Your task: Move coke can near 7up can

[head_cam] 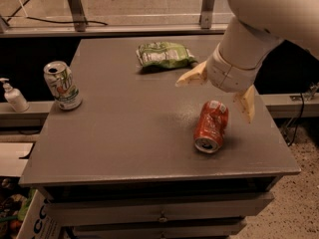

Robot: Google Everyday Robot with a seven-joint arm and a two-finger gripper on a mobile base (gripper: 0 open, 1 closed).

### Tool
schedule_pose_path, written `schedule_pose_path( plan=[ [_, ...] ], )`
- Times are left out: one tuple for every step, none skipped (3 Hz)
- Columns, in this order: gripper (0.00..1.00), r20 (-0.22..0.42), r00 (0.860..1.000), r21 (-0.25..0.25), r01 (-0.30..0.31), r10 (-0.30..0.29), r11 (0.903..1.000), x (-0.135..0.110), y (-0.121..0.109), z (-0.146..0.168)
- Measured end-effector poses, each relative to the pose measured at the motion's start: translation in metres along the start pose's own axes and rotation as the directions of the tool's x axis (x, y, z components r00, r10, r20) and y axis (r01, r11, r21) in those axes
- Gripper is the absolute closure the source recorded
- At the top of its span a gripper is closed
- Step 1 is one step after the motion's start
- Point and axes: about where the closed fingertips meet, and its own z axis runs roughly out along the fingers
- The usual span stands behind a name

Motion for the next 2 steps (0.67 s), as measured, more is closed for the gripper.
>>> schedule_pose_path(
  plan=[
    [0.0,-0.001,0.999,-0.015,0.035,-0.035,0.9993,0.008,0.009,0.007],
    [0.0,0.011,0.999,-0.034,0.051,-0.051,0.9981,0.007,0.018,0.019]
  ],
)
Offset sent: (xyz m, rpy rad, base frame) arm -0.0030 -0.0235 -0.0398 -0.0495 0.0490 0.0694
